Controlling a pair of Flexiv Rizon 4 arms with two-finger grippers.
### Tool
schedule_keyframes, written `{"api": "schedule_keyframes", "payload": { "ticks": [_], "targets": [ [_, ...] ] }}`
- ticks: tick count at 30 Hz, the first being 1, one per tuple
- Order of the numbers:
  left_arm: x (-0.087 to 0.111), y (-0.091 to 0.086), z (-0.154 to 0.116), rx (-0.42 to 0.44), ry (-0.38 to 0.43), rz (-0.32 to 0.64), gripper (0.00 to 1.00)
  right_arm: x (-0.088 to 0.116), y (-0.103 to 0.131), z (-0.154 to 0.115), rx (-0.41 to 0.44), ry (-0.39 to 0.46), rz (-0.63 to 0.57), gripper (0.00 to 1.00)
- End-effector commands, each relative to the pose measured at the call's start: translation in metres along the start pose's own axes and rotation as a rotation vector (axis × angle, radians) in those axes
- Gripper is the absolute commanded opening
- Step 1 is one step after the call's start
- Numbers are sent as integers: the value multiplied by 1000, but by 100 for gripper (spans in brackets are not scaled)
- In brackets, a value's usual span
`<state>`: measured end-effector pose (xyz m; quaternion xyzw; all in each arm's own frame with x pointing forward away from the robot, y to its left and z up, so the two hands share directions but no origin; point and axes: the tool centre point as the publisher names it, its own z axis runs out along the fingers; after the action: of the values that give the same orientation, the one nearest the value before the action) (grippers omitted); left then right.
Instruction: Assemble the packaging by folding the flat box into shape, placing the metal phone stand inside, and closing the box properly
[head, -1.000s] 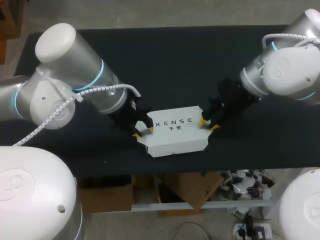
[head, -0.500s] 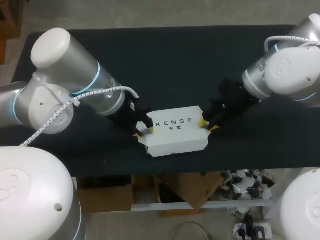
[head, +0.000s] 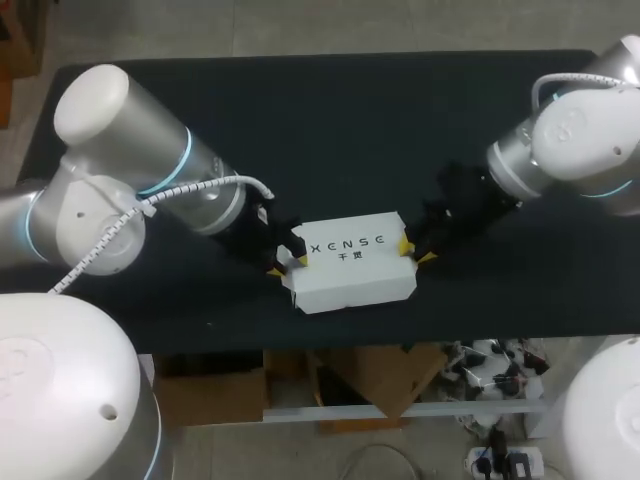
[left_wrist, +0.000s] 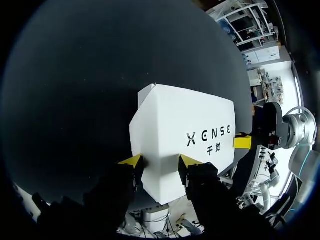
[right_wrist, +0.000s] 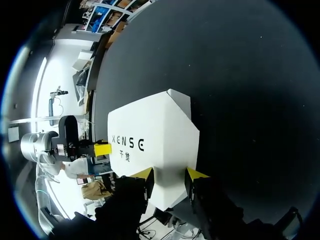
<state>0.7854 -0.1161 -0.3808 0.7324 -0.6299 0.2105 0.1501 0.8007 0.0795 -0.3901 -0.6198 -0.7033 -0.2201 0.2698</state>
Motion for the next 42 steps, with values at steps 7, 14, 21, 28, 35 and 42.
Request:
{"api": "schedule_keyframes", "payload": {
  "ticks": [7,14,21,28,35,42],
  "targets": [
    [-2,-2,12,-25,62,-2,45,-1,2,6,10,39,-12,42],
    [0,-4,13,-41,91,-2,45,-1,1,7,9,57,-14,41],
    [2,-4,14,-48,102,-3,45,1,1,8,8,68,-22,41],
    [2,-5,16,-56,112,-7,45,1,1,10,11,77,-26,41],
    [3,-5,17,-62,120,-7,45,4,0,10,9,82,-32,41],
    [4,-5,16,-70,127,-16,45,8,0,11,10,89,-35,41]
  ]
}}
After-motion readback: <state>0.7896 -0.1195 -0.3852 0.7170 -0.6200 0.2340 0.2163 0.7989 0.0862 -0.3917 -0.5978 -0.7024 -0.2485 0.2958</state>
